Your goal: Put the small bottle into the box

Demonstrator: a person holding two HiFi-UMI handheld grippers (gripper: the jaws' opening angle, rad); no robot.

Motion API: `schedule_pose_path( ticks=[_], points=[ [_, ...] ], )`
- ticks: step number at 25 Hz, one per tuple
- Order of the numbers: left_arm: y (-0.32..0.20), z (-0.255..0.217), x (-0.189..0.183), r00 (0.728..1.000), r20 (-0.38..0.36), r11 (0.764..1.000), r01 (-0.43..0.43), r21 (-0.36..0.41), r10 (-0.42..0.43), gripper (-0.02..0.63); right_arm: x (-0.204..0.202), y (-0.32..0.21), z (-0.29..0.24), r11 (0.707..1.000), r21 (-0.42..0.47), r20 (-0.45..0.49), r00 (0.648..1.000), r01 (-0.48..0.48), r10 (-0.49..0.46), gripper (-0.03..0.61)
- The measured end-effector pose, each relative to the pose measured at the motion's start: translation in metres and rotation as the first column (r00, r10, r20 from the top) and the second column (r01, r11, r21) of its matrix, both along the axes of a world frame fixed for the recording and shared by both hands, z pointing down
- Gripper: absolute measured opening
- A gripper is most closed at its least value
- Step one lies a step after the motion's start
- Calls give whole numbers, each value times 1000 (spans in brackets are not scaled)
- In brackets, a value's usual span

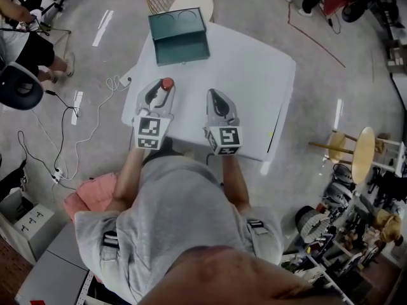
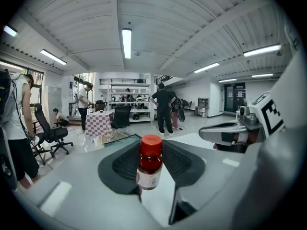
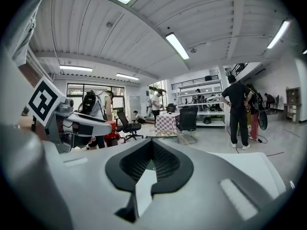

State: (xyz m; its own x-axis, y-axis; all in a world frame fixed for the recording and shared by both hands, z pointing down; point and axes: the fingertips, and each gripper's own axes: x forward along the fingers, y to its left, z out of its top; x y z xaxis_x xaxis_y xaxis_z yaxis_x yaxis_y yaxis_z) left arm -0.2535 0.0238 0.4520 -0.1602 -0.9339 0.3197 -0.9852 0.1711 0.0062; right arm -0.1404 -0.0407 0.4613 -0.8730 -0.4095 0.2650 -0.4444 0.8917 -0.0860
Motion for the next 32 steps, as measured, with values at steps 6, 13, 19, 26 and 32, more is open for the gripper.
schedule_pose_path(
  ticks=[6, 13, 19, 26, 32],
  points=[
    [-17, 1, -38, 1000, -6, 1000, -2, 1, 2, 147, -41, -16, -1, 1000, -12, -11, 1000, 3, -3, 3],
    [-38, 12, -74, 1000, -15, 1000, -11, 2, 11, 147, -75, -35, 9, 1000, -26, -32, 999, -4, 3, 3],
    [-59, 20, -96, 1000, -15, 1000, -18, 7, 18, 147, -95, -50, 16, 999, -42, -45, 999, -12, 10, 3],
    [-78, 36, -119, 999, -36, 999, -36, 4, 36, 147, -121, -64, 33, 998, -56, -75, 997, -14, 10, 3],
    [-96, 59, -137, 997, -57, 999, -49, -8, 49, 147, -141, -78, 49, 997, -78, -98, 995, -21, 13, 3]
  ],
)
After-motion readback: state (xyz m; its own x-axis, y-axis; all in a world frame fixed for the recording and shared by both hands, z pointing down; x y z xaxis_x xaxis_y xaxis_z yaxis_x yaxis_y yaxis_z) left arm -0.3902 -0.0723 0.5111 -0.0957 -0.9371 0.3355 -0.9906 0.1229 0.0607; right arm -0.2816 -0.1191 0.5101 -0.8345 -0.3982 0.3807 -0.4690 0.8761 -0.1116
